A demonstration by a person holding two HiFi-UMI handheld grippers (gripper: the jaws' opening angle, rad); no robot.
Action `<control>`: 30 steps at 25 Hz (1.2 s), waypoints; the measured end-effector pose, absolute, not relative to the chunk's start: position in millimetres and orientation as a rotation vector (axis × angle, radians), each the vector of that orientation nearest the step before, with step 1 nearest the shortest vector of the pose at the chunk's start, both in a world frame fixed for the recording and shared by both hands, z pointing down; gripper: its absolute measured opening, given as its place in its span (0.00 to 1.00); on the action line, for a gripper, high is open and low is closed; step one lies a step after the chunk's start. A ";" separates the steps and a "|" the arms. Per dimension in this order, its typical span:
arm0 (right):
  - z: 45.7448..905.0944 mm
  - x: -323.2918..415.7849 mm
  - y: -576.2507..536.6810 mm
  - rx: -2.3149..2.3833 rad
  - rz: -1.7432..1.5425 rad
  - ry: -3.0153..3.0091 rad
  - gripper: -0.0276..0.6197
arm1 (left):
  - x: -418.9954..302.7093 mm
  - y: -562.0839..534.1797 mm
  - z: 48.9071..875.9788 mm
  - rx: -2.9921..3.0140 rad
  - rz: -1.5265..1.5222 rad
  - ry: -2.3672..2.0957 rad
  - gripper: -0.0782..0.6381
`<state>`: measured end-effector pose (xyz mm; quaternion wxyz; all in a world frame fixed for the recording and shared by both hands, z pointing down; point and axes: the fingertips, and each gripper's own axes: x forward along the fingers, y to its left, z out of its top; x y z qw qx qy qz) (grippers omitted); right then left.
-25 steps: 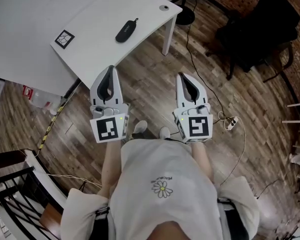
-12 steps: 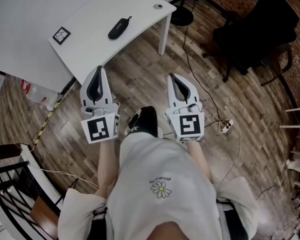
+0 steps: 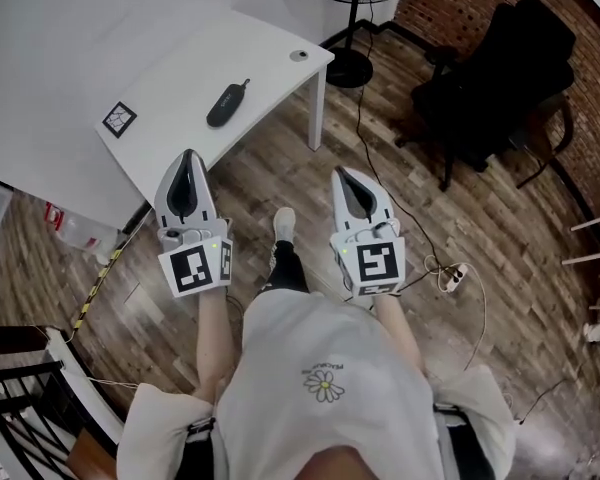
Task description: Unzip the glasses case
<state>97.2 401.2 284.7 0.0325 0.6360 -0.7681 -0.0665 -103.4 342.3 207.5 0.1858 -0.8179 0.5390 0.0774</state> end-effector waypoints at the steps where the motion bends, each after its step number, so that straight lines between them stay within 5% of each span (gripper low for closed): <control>1: 283.6 98.4 397.6 1.966 -0.213 -2.361 0.05 | -102.9 337.6 207.7 -2.307 0.223 1.515 0.13; 11: 290.2 97.8 315.7 1.933 -0.250 -2.380 0.05 | -89.9 253.9 221.8 -2.335 0.251 1.485 0.13; 30: 271.6 50.9 -18.5 1.808 -0.145 -2.446 0.05 | -107.9 -27.0 237.4 -2.445 0.145 1.404 0.13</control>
